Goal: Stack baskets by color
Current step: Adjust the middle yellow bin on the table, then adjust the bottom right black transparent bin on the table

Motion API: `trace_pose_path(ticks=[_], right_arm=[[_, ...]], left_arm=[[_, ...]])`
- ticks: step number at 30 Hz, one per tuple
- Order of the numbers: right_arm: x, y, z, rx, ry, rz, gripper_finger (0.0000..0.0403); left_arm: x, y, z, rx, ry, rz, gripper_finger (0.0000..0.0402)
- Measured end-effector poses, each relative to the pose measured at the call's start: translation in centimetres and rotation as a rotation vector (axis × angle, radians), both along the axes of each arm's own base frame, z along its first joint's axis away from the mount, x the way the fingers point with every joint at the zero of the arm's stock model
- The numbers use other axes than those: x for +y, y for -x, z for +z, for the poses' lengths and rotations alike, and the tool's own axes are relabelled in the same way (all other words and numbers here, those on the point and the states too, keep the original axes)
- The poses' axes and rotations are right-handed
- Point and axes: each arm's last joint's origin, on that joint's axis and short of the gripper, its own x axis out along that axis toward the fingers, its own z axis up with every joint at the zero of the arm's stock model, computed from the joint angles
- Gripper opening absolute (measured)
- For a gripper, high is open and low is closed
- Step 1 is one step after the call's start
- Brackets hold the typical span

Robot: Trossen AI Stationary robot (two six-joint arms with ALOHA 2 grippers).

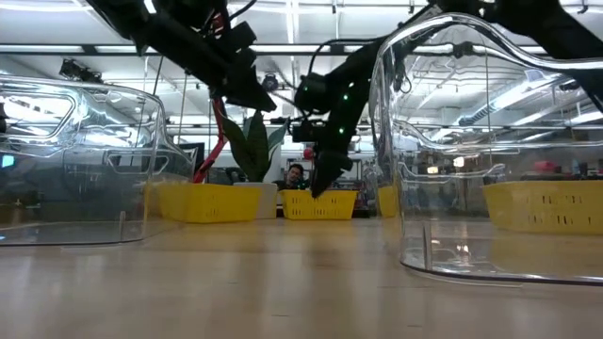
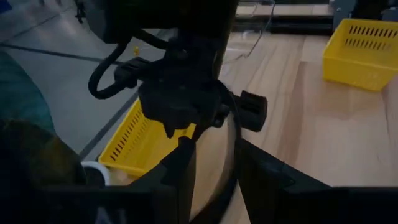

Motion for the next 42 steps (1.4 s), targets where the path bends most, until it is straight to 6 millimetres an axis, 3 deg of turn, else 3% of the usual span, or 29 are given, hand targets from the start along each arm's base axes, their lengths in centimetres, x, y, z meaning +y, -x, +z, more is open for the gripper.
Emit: trace_pose_path(ticks=[3, 8, 10, 14, 21, 25, 29, 35, 42], right_arm=[[-0.4, 0.1, -0.6, 0.008, -0.018, -0.031, 0.0120], [-0.8, 0.6, -0.7, 0.010, -0.073, -0.142, 0.0026], [-0.7, 1.0, -0.5, 0.031, -0.091, -0.172, 0.0012], [-0.8, 1.4, 0.0, 0.038, -0.105, -0.220, 0.0026], [-1.3, 1.7, -0.5, 0.075, -0.076, -0.145, 0.0026], [-1.3, 1.8, -0.3, 0.101, -0.032, -0.127, 0.0057], [-0.9, 1.9, 1.1, 0.056, -0.047, -0.114, 0.0093], [2.1, 1.6, 3.8, -0.031, -0.060, -0.099, 0.0100], [10.2, 3.2, 4.1, -0.173, -0.038, -0.052, 0.0079]], left_arm=[[0.0, 0.1, -0.2, 0.019, 0.005, 0.000, 0.0117], [0.0, 0.2, -0.4, 0.039, 0.018, 0.005, 0.0117], [0.0, 0.2, -0.4, 0.038, 0.028, 0.009, 0.0117], [0.0, 0.2, -0.5, 0.039, 0.032, 0.011, 0.0117], [-0.3, 0.2, -0.5, 0.046, 0.039, 0.002, 0.0117], [-0.9, 0.1, -0.6, 0.055, 0.041, -0.016, 0.0117], [-1.4, 0.0, -0.6, 0.052, 0.046, -0.033, 0.0117], [-2.0, 0.1, -0.9, 0.077, 0.040, 0.001, 0.0117], [-3.6, 0.3, -1.3, 0.142, 0.013, 0.032, 0.0117]])
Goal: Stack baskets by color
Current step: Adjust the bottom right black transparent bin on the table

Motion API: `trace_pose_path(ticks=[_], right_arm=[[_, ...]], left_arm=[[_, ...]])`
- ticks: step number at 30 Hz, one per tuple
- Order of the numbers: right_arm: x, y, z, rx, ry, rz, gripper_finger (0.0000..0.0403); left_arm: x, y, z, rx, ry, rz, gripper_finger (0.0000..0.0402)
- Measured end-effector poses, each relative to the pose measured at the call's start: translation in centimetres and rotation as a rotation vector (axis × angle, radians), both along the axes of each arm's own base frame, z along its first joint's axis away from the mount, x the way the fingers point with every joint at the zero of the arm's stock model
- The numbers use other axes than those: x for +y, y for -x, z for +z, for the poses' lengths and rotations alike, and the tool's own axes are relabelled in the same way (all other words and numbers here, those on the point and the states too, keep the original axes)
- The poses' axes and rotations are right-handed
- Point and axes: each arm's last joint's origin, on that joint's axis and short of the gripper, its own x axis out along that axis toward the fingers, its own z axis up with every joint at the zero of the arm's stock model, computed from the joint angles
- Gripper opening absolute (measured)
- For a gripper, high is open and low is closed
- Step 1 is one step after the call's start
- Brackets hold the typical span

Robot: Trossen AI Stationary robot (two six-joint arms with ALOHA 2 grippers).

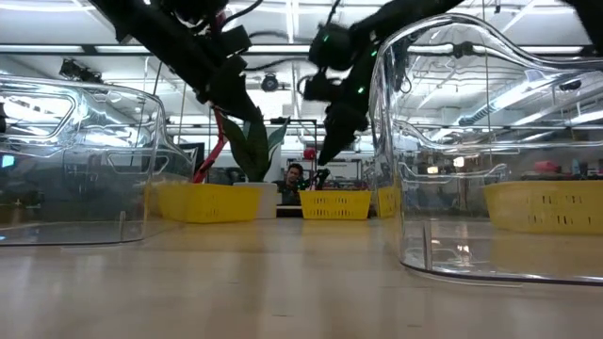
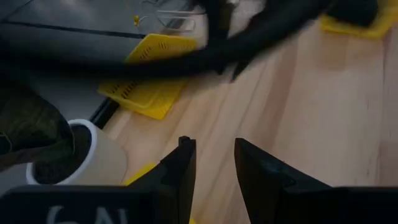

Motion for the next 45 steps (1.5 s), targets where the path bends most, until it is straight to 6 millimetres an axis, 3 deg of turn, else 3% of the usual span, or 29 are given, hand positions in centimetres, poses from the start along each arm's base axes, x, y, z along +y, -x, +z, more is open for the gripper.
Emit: trace_pose_path(ticks=[8, 18, 26, 33, 38, 41, 45], right_arm=[[9.6, 3.9, 0.6, -0.166, 0.037, -0.003, 0.0071], [19.5, 7.6, 3.6, -0.290, -0.210, 0.157, 0.0070], [26.7, 11.5, 5.0, -0.361, -0.195, 0.139, 0.0042], [29.4, 13.4, 4.1, -0.328, -0.264, 0.112, 0.0013], [29.8, 13.7, 2.2, -0.264, -0.259, 0.097, 0.0007], [29.8, 14.2, 1.9, -0.123, -0.450, 0.043, 0.0008], [31.1, 15.3, 3.3, 0.069, -0.715, -0.054, 0.0004]], left_arm=[[-3.7, 0.1, 0.3, -0.024, -0.016, -0.051, 0.0117], [-11.2, 1.1, 1.0, -0.105, 0.009, -0.306, 0.0117], [-14.4, 2.1, 2.3, -0.193, -0.046, -0.447, 0.0117], [-17.1, 2.9, 5.5, -0.148, -0.023, -0.523, 0.0117], [-17.6, 4.1, 8.1, -0.074, 0.072, -0.384, 0.0117], [-17.5, 4.4, 8.7, -0.087, 0.087, -0.322, 0.0117], [-17.4, 4.2, 8.1, -0.126, 0.041, -0.262, 0.0117]])
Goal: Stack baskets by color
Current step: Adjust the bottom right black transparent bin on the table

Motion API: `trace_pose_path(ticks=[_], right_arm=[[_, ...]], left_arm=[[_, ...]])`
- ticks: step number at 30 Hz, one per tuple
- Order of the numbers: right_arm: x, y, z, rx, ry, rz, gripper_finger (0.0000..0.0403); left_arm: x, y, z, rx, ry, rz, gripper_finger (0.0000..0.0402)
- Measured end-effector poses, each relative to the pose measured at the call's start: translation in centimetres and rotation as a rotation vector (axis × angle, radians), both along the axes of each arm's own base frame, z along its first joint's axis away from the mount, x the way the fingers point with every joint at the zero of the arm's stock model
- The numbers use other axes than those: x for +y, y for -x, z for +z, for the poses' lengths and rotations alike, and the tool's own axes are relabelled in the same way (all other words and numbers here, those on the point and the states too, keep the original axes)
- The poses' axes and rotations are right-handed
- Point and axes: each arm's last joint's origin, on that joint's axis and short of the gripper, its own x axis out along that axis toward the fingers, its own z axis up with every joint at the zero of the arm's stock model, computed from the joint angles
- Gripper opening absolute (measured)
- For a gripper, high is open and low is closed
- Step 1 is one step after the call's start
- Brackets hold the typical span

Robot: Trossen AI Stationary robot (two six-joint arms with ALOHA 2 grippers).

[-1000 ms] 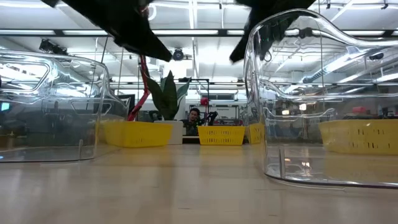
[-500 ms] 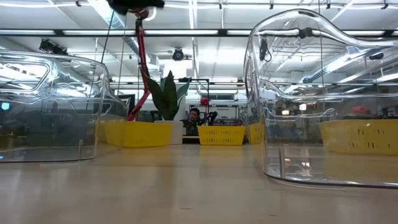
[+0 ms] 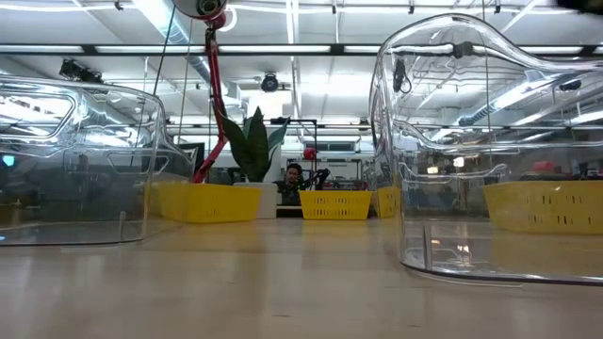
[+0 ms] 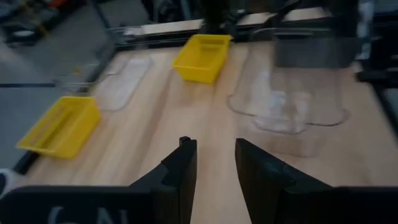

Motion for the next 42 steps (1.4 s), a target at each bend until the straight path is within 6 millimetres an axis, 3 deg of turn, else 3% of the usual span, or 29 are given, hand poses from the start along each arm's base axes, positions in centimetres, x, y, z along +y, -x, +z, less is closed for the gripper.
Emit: trace_pose_path(ticks=[6, 13, 23, 27, 31, 36, 42], right_arm=[[3.6, 4.4, 0.5, 0.254, -0.232, -0.178, 0.0003], [6.9, 7.7, -2.2, 0.360, -0.314, -0.532, 0.0029], [6.2, 6.7, -5.8, 0.440, -0.146, -0.789, 0.0129], [5.5, 5.9, -7.0, 0.570, -0.076, -0.859, 0.0145], [5.2, 5.5, -7.7, 0.627, -0.021, -0.827, 0.0114], [5.0, 5.4, -7.0, 0.636, -0.045, -0.804, 0.0018], [4.5, 5.9, -4.1, 0.680, -0.069, -0.812, 0.0008]], left_arm=[[0.4, -0.6, -1.9, 0.012, -0.059, 0.081, 0.0117], [0.3, -0.8, -2.2, 0.022, -0.069, 0.082, 0.0117], [0.5, -0.7, -2.8, 0.054, -0.132, 0.062, 0.0117], [0.9, -0.9, -2.8, 0.057, -0.133, 0.076, 0.0117], [1.0, -1.0, -2.8, 0.061, -0.144, 0.075, 0.0117], [1.0, -1.0, -2.8, 0.059, -0.142, 0.075, 0.0117], [0.9, -1.0, -2.7, 0.046, -0.124, 0.081, 0.0117]])
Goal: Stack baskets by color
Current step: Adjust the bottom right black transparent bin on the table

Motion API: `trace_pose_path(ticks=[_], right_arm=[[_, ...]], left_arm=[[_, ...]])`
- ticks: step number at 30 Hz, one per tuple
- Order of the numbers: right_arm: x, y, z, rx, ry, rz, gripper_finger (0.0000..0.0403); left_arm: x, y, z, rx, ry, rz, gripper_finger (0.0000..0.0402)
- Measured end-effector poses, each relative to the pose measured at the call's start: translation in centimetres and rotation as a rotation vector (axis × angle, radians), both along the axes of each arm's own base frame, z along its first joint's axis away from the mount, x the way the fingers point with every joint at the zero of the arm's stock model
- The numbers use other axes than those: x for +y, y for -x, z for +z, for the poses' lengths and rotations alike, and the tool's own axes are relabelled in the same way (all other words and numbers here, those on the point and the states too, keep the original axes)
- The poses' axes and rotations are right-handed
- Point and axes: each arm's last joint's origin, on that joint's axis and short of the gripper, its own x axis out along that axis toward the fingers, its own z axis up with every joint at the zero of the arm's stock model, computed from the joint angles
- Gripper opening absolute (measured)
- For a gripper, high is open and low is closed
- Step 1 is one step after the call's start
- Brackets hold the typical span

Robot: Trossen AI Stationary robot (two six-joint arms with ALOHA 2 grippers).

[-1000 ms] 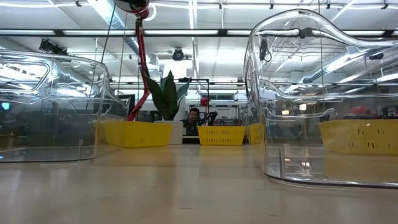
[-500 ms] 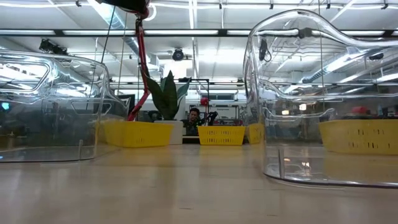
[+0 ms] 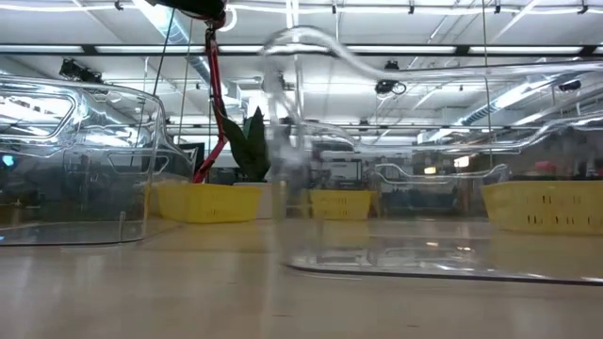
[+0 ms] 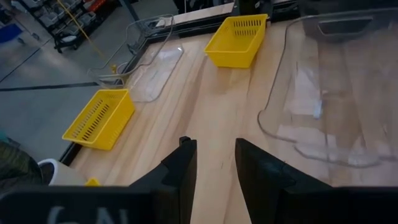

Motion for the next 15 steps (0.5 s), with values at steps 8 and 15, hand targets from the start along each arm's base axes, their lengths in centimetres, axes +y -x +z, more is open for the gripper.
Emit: trace_pose_path(ticks=[8, 15], right_arm=[[-1.4, 0.2, 7.3, 0.013, 0.205, -0.011, 0.0005], [-4.2, -2.4, 11.5, -0.159, 0.365, 0.127, 0.0004]], left_arm=[[0.0, -0.1, 0.1, -0.012, 0.010, 0.001, 0.0117], [-0.1, -0.2, 0.2, -0.023, 0.006, -0.007, 0.0117]])
